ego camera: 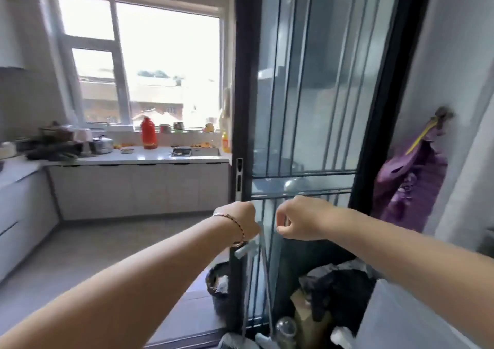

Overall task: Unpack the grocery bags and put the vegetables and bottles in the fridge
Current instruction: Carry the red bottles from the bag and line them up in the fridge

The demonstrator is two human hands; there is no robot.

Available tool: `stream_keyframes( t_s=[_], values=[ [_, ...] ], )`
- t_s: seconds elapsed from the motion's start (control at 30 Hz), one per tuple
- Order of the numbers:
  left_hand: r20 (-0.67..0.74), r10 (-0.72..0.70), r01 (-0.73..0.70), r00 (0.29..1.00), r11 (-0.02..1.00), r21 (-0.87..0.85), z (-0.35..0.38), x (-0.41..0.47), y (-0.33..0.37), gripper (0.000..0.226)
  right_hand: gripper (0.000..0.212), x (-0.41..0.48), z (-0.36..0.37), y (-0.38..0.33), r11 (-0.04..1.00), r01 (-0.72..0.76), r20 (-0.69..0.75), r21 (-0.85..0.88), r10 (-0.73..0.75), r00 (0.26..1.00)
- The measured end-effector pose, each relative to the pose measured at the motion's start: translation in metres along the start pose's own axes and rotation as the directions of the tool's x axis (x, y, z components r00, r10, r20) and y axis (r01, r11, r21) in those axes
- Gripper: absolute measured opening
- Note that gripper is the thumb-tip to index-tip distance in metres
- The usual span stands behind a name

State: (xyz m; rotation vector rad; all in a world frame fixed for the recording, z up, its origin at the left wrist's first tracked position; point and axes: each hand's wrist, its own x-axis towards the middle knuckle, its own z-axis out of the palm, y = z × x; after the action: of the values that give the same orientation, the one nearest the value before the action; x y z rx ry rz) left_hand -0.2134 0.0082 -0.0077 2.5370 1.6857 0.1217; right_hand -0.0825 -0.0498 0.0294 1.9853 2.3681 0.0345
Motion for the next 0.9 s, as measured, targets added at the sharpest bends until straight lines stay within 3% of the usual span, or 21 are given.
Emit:
stream_keyframes(
  t_s=[0.17,0.3,0.47,0.6,0.8,0.9],
  values=[
    [-0.023,-0.326,0.326,0.945,0.945,-0.011,0.028,-0.128,-0.19,0.024,0.026,0.048,0.037,-0.209,0.948,0.318,0.009,-0.008,-0.318,0.948],
    [0.005,-0.59,0.59,0.808,0.807,-0.022,0.045,-0.256,-0.33,0.027,0.03,0.057,0.063,-0.39,0.842,0.539,0.038,-0.014,-0.538,0.842],
    [0.021,-0.833,0.832,0.553,0.551,-0.061,0.057,-0.42,-0.456,0.027,0.027,0.036,0.092,-0.591,0.684,0.728,0.067,0.053,-0.73,0.68],
    [0.086,-0.944,0.945,0.319,0.31,-0.101,0.069,-0.545,-0.522,0.026,0.027,0.003,0.112,-0.725,0.545,0.837,0.108,0.04,-0.836,0.539],
    [0.131,-0.991,0.988,-0.001,-0.022,-0.156,0.089,-0.708,-0.588,0.027,0.027,-0.046,0.131,-0.906,0.262,0.963,0.25,0.067,-0.939,0.238],
    [0.125,-0.984,0.978,-0.127,-0.145,-0.149,0.093,-0.773,-0.63,0.027,0.022,-0.066,0.144,-0.992,0.161,0.983,0.236,0.084,-0.962,0.137]
  ],
)
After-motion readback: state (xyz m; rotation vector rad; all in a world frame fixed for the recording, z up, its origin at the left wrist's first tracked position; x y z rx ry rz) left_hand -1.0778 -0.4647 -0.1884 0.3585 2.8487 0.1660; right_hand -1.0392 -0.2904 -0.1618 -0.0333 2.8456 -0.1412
